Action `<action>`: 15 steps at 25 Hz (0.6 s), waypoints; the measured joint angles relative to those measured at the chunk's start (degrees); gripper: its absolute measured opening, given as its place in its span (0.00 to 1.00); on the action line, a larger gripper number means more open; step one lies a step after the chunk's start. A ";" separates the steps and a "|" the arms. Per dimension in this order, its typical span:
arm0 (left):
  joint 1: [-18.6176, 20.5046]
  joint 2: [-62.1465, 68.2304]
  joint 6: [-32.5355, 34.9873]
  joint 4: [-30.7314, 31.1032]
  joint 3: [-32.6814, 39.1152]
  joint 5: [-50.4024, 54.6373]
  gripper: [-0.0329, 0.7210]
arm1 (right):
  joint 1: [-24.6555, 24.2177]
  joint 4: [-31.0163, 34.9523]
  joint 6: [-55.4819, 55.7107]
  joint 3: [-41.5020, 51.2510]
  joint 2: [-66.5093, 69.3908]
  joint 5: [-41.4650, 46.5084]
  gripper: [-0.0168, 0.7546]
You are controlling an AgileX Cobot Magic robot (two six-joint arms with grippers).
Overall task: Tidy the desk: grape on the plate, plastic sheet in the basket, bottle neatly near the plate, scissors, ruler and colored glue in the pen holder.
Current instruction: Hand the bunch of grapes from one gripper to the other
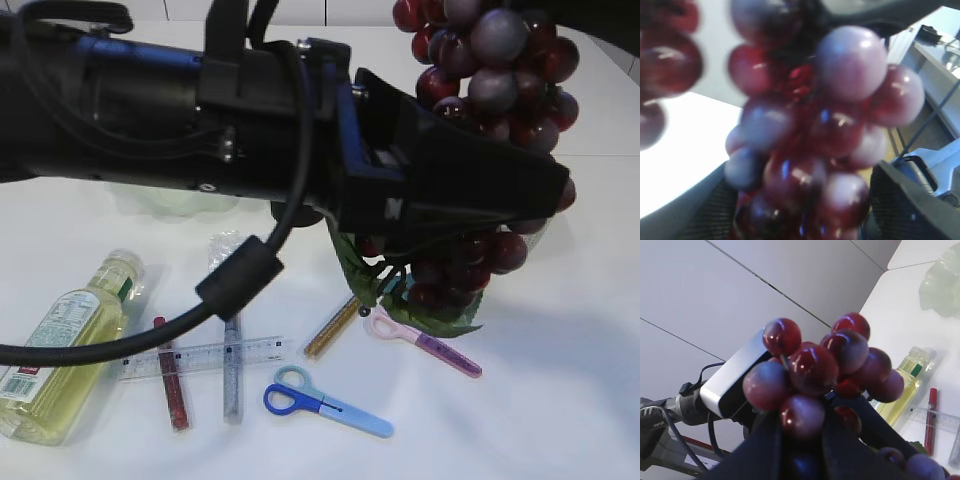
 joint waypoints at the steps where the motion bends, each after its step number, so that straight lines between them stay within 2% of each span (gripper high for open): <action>1: -0.42 0.70 0.00 0.00 -0.71 0.00 0.84 | 0.00 0.00 0.00 0.00 0.00 0.00 0.17; 11: -0.89 4.20 0.13 0.00 -4.11 0.00 0.81 | 0.00 -0.33 -0.12 0.00 0.00 0.00 0.17; 13: -0.89 4.20 0.13 0.00 -4.11 0.00 0.75 | 0.00 -0.33 -0.32 0.00 0.00 0.00 0.17; 15: -0.89 4.20 0.13 0.00 -4.11 0.00 0.66 | 0.00 -0.33 -0.68 0.00 0.00 0.00 0.17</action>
